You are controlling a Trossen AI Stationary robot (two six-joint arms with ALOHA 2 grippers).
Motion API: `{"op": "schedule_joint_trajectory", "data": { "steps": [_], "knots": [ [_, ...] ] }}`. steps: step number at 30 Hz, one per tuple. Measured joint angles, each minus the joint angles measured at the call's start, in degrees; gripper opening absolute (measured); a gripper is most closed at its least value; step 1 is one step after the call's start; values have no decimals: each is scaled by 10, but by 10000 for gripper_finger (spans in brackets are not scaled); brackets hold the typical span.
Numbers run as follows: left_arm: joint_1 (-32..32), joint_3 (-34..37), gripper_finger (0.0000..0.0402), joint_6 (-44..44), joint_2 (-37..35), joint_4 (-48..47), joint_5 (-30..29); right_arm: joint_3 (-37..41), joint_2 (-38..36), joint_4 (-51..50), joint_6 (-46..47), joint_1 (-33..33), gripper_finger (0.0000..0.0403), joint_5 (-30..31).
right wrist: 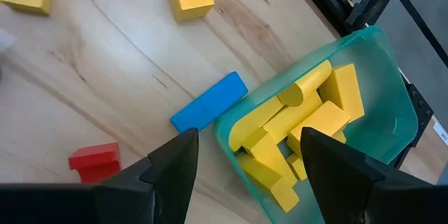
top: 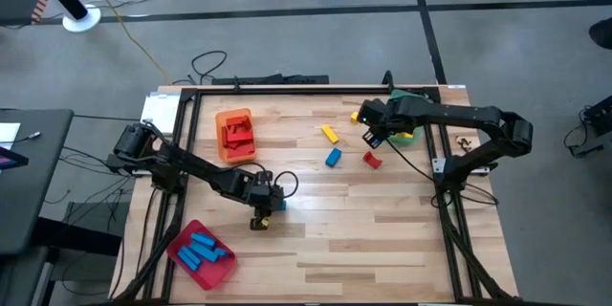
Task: Sort blocks
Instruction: Put the blue wooden block into the red bin
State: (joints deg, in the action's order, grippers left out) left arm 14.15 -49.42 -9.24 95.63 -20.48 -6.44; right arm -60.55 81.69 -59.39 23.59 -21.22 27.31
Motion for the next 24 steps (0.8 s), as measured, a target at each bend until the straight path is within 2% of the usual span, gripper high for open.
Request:
{"op": "schedule_joint_trajectory", "data": {
  "steps": [6, 12, 17, 24],
  "knots": [
    [1, -25, 120, 29, -37, -35, 1, 0, 0, 7, 13, 26, 265, 0],
    [10, -44, 120, 40, -117, -82, -6, 0, 0, 38, 21, 75, 265, -2],
    [31, -50, 120, 36, -199, -117, -6, 0, 0, 87, 30, 120, 265, -5],
    [78, -52, 120, -13, -298, -215, -5, 0, 0, 207, 27, 193, 265, -49]
  ]
}}
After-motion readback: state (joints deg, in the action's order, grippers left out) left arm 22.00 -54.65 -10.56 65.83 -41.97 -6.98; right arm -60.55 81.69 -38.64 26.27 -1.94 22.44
